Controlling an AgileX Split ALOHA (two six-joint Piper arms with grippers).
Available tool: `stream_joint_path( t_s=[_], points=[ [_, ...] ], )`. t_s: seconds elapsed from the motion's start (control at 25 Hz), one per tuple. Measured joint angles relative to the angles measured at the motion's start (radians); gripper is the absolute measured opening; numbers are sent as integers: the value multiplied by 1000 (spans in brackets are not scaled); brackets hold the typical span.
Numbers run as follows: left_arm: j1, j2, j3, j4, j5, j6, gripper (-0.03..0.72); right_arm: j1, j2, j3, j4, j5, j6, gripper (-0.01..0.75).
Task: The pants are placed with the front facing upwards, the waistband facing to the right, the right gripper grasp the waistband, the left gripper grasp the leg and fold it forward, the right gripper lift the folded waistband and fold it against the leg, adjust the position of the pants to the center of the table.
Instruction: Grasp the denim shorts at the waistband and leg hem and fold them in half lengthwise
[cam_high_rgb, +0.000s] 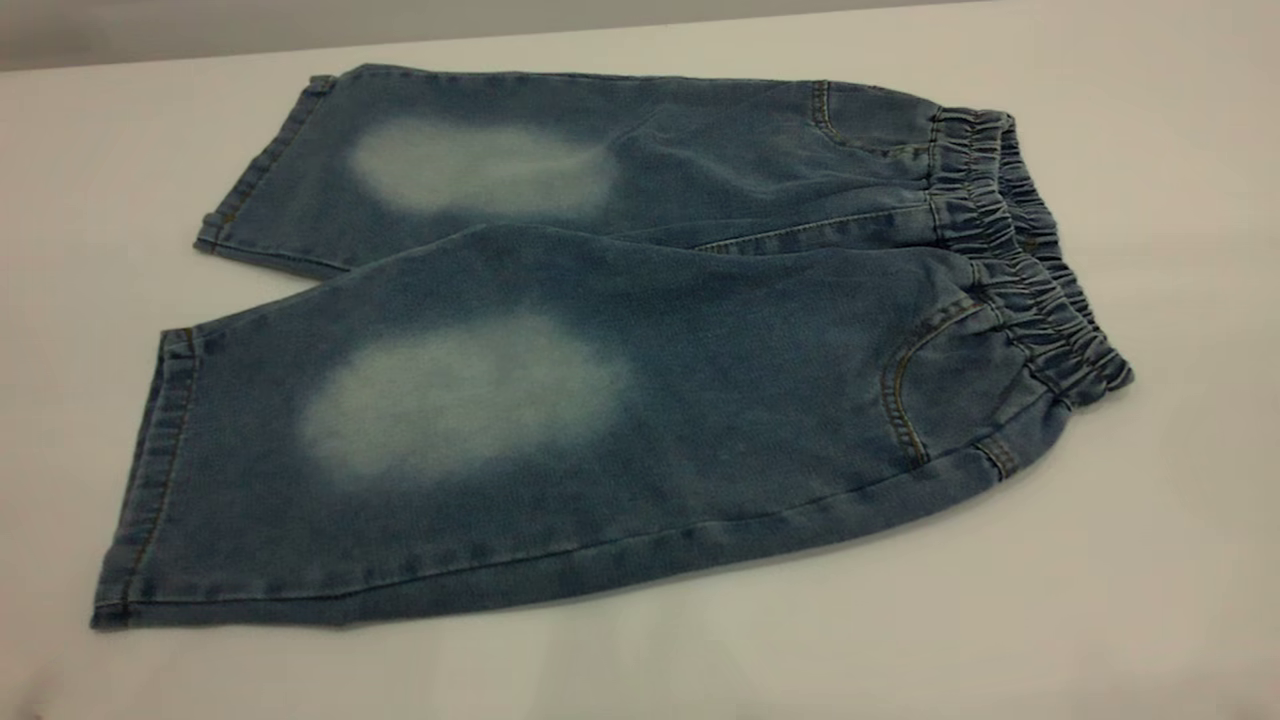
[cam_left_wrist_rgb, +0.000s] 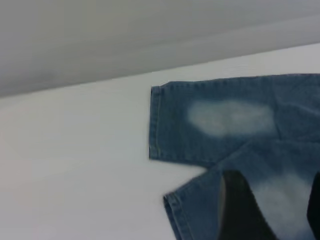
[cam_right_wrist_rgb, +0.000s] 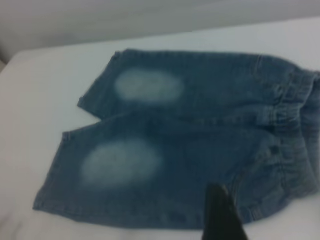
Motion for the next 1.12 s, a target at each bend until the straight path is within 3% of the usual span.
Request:
stream_joint_path(
  t_s=[0.28,0.52,0.76,0.96,1.12],
  points=[
    [0,394,-7,-164,-146,231,316,0,386,1,-3,-153,-94,355],
    [0,636,-7,-379,-156,457,316,0,741,1,84,-321,-172,355],
    [0,679,-7,-571,-157,652,316,0,1069,-1,347,-446,-452,355],
    [0,679,-7,-590,-152,666,316,-16,1287,-2,655,-438,-779,355],
    [0,679,-7,-590,-148,665,316,-104,1414,-2,888,-383,-1033,355]
  ],
)
